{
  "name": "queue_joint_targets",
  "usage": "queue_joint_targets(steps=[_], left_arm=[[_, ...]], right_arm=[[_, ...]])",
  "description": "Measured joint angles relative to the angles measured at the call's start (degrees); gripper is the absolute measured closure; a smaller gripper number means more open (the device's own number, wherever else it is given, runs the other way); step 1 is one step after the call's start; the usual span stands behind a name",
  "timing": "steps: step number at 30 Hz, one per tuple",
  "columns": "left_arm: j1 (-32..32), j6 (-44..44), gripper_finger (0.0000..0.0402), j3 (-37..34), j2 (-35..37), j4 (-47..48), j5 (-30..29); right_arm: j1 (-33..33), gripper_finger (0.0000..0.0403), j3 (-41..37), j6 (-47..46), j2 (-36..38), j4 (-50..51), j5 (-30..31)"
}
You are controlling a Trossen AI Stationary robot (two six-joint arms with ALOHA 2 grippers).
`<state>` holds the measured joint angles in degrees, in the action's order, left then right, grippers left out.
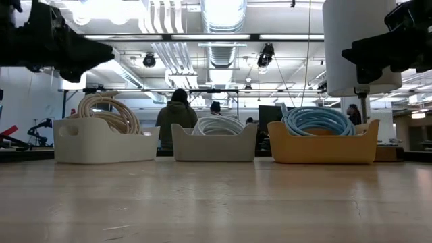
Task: Sort HDMI cables
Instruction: Return to Home Position
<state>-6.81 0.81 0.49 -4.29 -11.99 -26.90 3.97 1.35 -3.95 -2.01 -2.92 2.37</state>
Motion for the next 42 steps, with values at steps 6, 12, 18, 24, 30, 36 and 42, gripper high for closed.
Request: queue_joint_targets(steps=[6,12,18,24,30,36,42], left_arm=[[0.0,-0.9,0.0261,0.0,-0.1,7.4,-1.3],[0.0,-1.2,0.0261,0.1,-0.4,8.0,-1.2],[0.0,-1.2,0.0261,0.1,-0.4,8.1,-1.2],[0.0,-1.3,0.0261,0.1,-0.4,8.4,-1.2],[0.0,-1.3,0.0261,0.2,-0.4,8.4,-1.2],[0.0,-1.3,0.0261,0.2,-0.4,8.5,-1.2],[0.0,-1.3,0.0261,0.2,-0.4,8.5,-1.2]], right_arm=[[0.0,0.028,-0.1,-0.1,2.0,2.2,-0.1],[0.0,0.0289,-0.1,0.0,2.0,2.7,-4.4],[0.0,0.0297,-0.1,-0.4,1.7,4.0,-4.4],[0.0,0.0303,-0.1,-0.4,0.4,4.0,-4.3],[0.0,0.0298,-0.1,-0.2,-0.3,4.0,-4.2],[0.0,0.0292,-0.1,-0.1,-0.4,4.0,-4.2],[0.0,0.0289,-0.1,-0.3,-0.4,4.0,-4.2]])
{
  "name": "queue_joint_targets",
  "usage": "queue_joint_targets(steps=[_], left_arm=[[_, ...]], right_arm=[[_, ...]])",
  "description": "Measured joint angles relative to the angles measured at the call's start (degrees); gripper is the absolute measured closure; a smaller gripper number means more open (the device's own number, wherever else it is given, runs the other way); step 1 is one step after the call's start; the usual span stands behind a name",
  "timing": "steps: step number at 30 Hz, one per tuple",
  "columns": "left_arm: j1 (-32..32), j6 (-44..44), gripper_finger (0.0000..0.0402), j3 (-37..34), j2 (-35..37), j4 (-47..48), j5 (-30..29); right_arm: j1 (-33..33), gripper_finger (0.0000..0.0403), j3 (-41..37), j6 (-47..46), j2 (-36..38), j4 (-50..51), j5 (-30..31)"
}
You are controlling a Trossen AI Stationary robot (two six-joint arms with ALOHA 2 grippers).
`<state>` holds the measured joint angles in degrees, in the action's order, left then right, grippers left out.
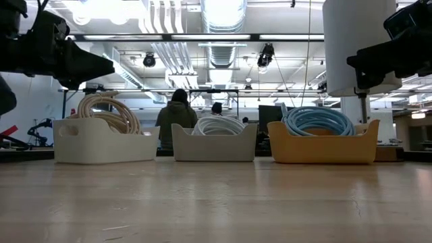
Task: Sort HDMI cables
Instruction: Return to Home Position
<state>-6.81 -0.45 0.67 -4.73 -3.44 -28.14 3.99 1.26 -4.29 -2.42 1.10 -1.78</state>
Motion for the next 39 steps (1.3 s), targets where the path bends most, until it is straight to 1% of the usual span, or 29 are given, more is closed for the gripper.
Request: queue_joint_targets(steps=[22,39], left_arm=[[0.0,0.0,0.0261,0.0,0.0,0.0,0.0],[0.0,0.0,0.0261,0.0,0.0,0.0,0.0]], right_arm=[[0.0,0.0319,0.0,0.0,0.0,0.0,0.0],[0.0,0.0302,0.0,0.0,0.0,0.0,0.0]])
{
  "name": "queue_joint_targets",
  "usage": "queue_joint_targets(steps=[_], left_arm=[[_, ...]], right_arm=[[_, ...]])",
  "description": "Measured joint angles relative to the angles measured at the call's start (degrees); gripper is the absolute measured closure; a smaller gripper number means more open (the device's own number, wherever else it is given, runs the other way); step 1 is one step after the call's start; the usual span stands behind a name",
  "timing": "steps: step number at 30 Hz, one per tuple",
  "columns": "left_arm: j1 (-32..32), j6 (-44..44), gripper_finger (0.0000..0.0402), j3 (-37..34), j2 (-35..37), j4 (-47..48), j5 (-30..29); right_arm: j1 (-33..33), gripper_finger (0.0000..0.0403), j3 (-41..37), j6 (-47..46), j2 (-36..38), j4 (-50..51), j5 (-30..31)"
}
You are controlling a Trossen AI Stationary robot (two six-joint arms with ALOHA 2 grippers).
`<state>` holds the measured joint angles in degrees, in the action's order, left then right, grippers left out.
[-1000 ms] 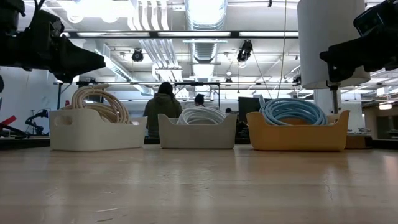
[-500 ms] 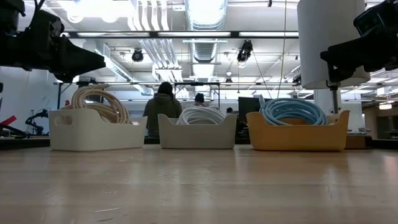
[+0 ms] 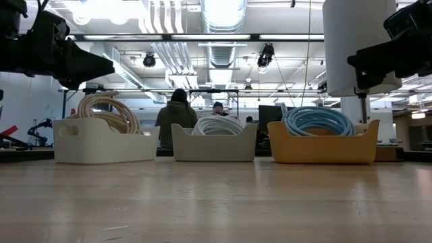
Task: Sort HDMI cables
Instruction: Return to Home Position
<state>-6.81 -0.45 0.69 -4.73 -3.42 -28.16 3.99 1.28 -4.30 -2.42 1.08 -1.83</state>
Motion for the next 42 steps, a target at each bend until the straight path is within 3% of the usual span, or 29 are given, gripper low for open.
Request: queue_joint_targets(steps=[25,42], left_arm=[[0.0,0.0,0.0261,0.0,0.0,0.0,0.0],[0.0,0.0,0.0261,0.0,0.0,0.0,0.0]], right_arm=[[0.0,0.033,0.0,0.2,0.0,0.0,0.0],[0.0,0.0311,0.0,0.0,0.0,0.0,0.0]])
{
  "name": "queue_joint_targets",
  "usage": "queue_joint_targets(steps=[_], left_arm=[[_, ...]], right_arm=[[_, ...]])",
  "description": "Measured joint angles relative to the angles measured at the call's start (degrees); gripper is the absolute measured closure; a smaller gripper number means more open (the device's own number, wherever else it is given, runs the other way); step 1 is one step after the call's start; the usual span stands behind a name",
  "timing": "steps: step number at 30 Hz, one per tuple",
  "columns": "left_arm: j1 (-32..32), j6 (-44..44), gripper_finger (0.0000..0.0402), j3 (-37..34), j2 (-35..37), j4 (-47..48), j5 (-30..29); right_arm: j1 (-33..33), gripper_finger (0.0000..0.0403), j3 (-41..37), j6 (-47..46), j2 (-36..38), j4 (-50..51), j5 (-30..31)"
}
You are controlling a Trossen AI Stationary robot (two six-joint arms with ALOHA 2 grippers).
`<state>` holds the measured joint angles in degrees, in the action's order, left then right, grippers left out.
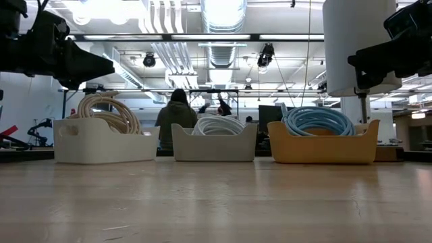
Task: Sort HDMI cables
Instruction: Return to Home Position
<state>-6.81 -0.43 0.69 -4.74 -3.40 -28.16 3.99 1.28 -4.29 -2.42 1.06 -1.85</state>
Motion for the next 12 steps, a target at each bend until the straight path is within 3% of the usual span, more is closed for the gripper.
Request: queue_joint_targets(steps=[12], left_arm=[[0.0,0.0,0.0261,0.0,0.0,0.0,0.0]], right_arm=[[0.0,0.0324,0.0,0.0,0.0,0.0,0.0]])
